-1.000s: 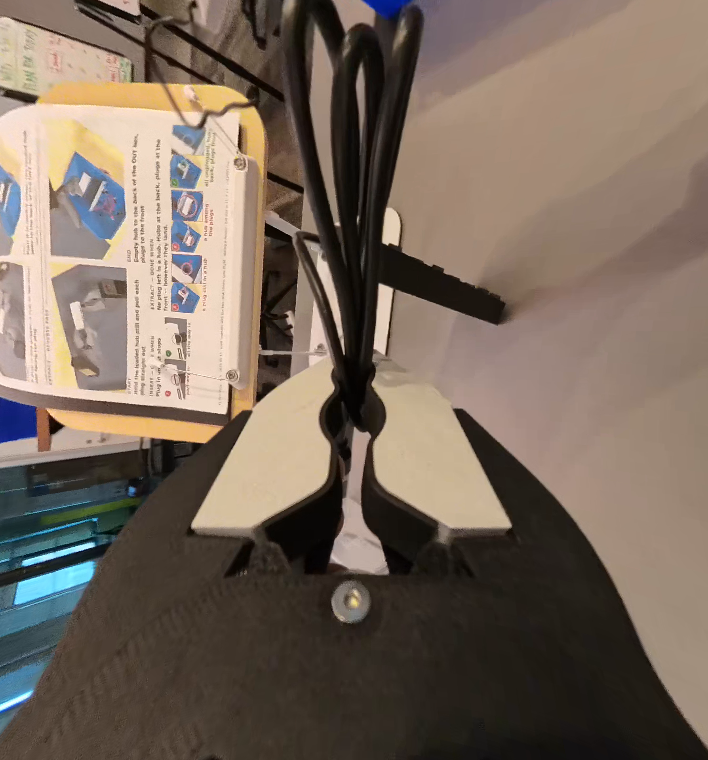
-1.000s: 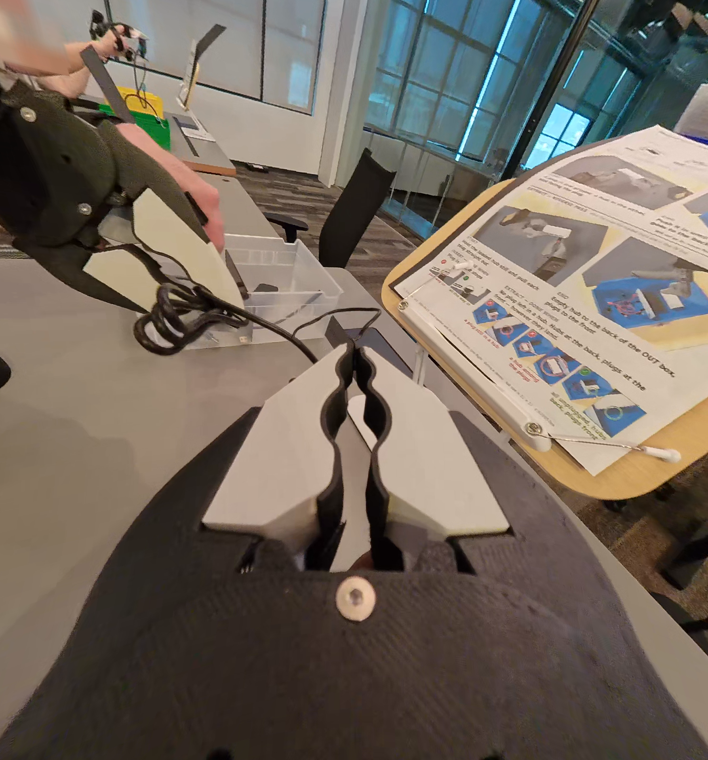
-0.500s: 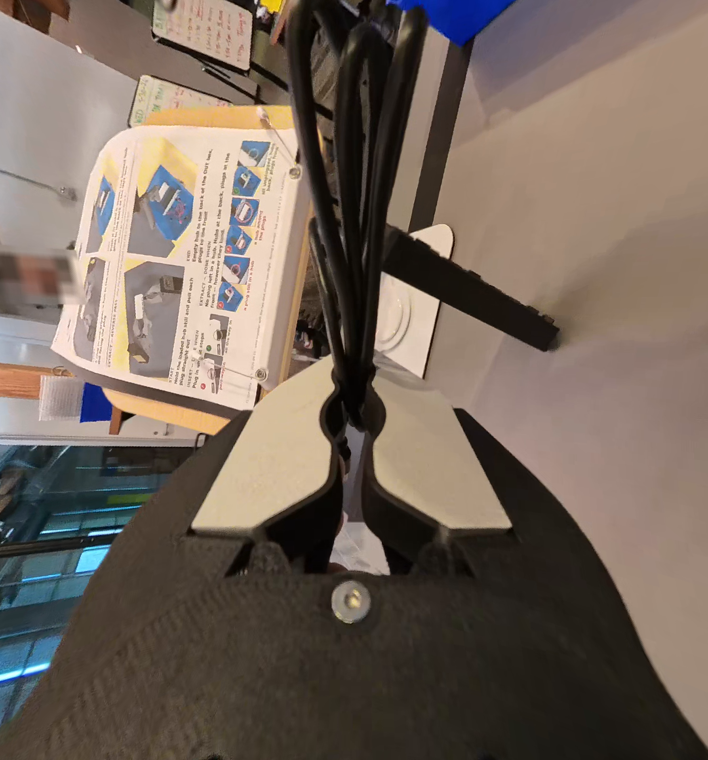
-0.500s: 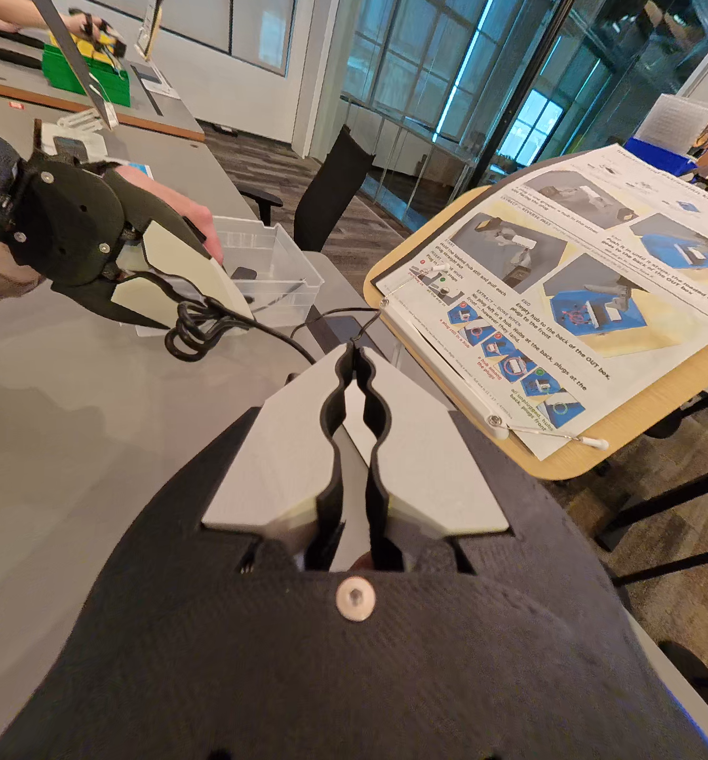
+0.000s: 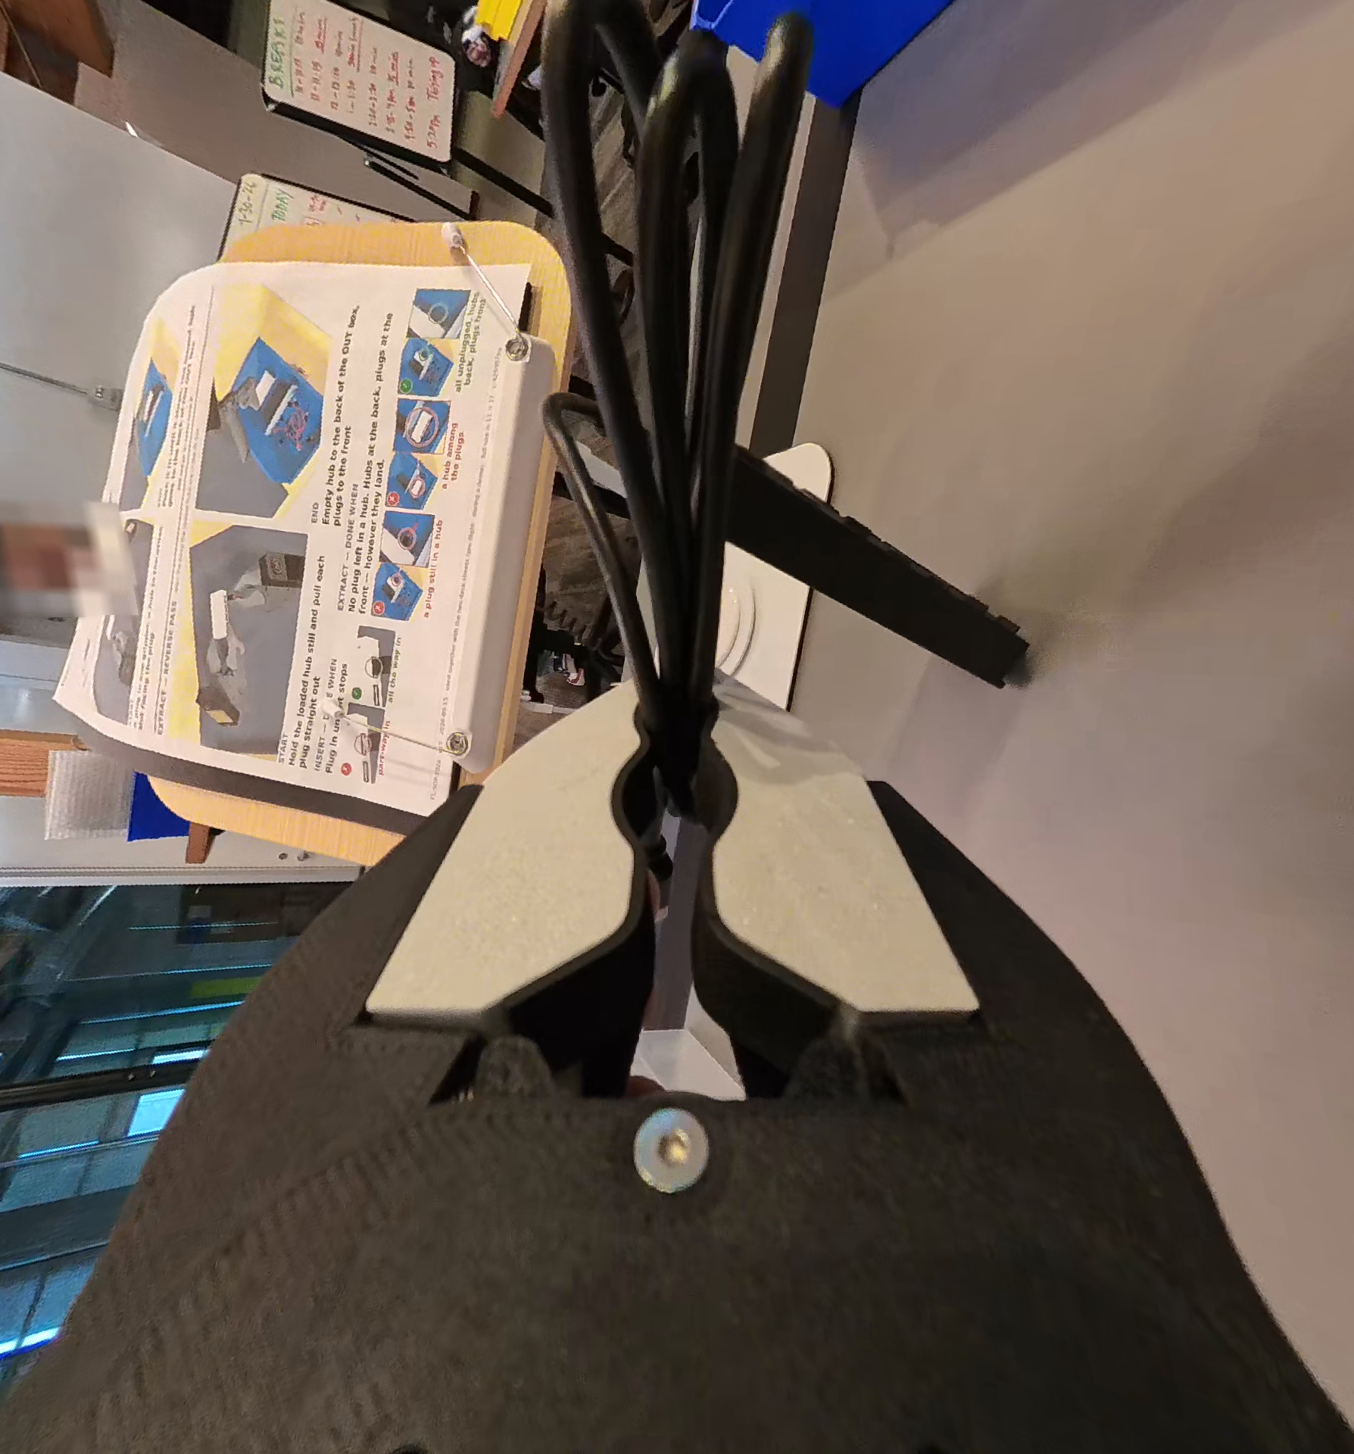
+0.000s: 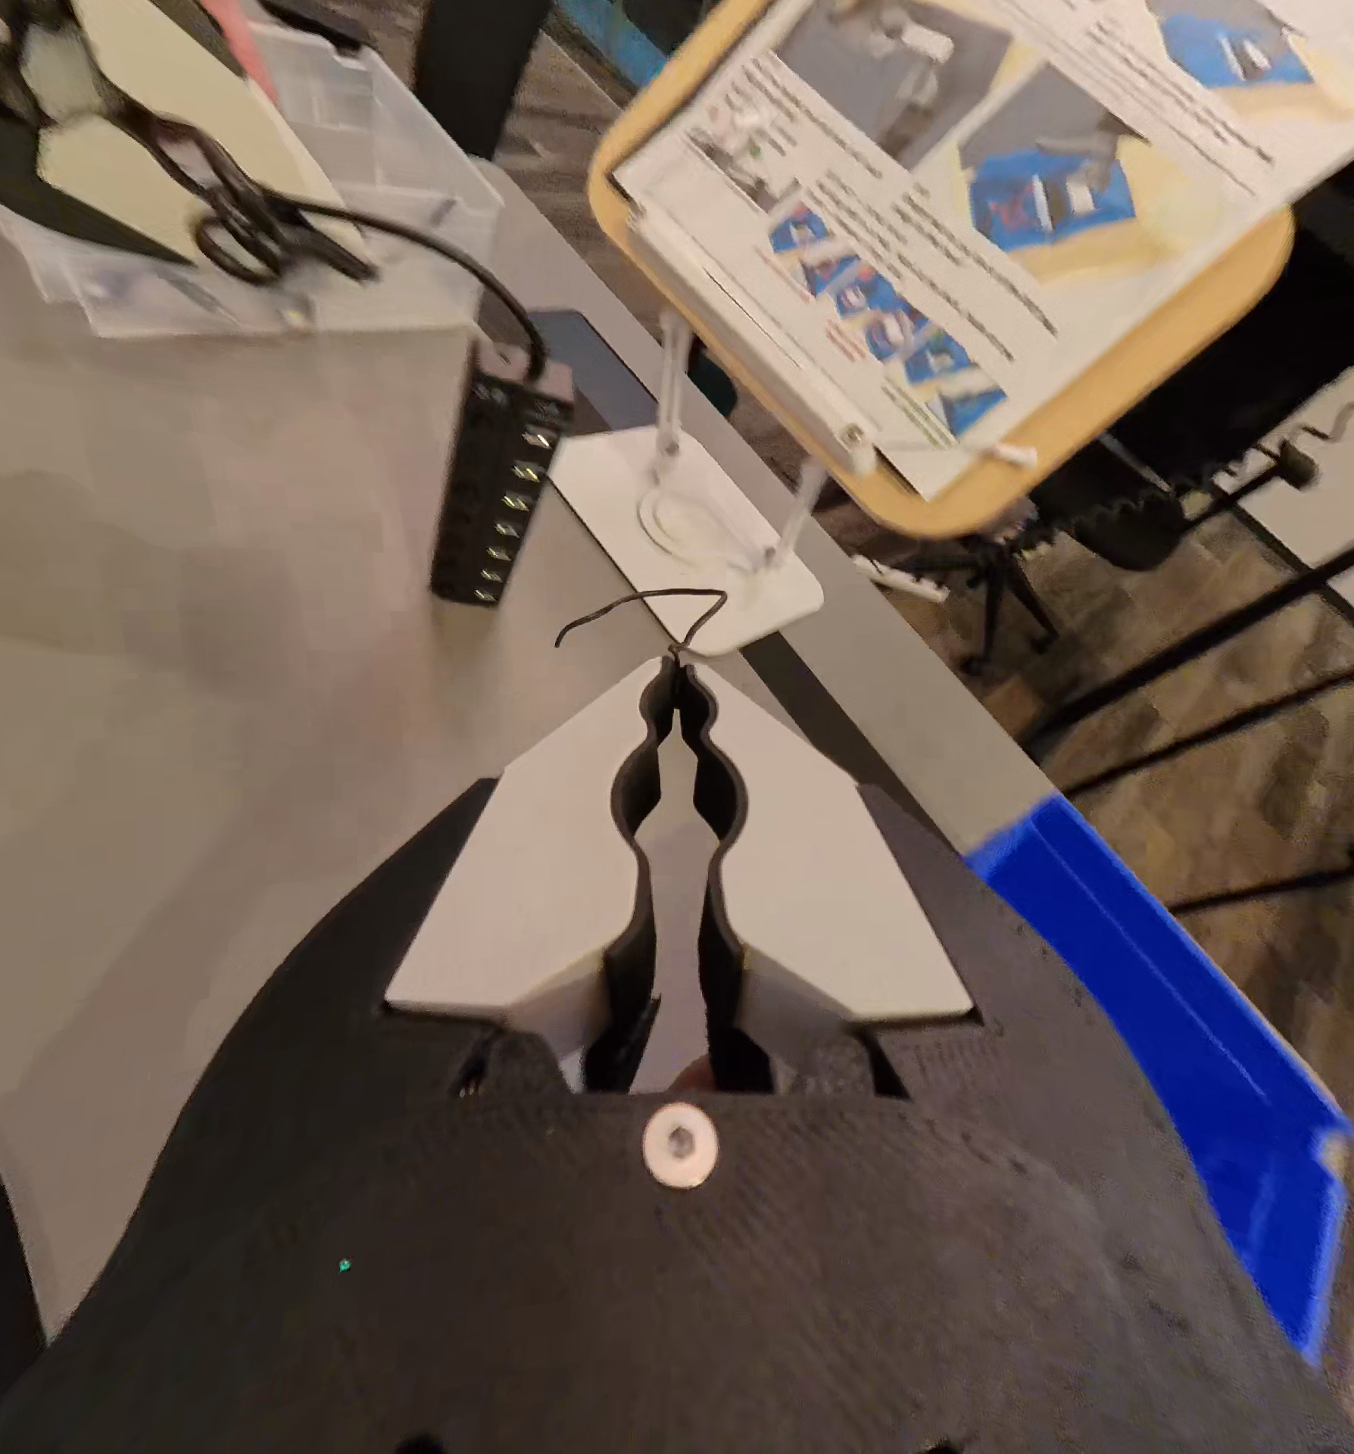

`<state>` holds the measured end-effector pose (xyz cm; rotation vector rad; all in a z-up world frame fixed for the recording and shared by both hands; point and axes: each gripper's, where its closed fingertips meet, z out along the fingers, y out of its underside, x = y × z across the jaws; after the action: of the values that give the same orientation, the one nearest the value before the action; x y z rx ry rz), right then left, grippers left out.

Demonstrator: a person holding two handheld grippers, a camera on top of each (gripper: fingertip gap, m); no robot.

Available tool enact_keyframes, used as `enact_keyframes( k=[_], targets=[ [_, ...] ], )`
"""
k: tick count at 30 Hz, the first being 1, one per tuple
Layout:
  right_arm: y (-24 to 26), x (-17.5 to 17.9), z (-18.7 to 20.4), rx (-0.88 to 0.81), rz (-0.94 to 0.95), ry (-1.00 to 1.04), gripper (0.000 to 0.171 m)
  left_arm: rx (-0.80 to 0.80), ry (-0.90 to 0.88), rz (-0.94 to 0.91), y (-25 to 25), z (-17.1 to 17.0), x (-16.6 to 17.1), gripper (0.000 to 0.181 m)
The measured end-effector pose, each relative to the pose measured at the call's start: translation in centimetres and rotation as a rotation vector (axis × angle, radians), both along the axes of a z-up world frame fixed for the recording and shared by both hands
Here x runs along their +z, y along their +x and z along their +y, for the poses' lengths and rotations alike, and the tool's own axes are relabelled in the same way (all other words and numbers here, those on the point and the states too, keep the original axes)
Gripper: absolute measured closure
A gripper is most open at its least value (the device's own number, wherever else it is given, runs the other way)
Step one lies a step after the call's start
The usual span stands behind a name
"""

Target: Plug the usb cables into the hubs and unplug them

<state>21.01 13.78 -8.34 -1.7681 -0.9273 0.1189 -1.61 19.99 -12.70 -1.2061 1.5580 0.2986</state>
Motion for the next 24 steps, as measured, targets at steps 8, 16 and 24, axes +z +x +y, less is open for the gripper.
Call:
enact_keyframes(
  k=[8, 16, 24],
  targets=[
    [12.4, -4.4, -1.8, -0.318, 0.028, -0.077, 0.171, -0.008, 0.005, 0.003, 0.5, -0.2, -0.2, 0.178],
    [19.4, -13.3, -0.4, -0.499, -0.110, -0.302, 0.171, -0.008, 0.002, 0.015, 0.8, -0.2, -0.7, 0.177],
    [21.5, -17.0, 0.0, -0.524, -0.306, -0.449, 0.162, -0.007, -0.008, 0.026, 0.9, 0.0, -1.4, 0.177]
  ],
)
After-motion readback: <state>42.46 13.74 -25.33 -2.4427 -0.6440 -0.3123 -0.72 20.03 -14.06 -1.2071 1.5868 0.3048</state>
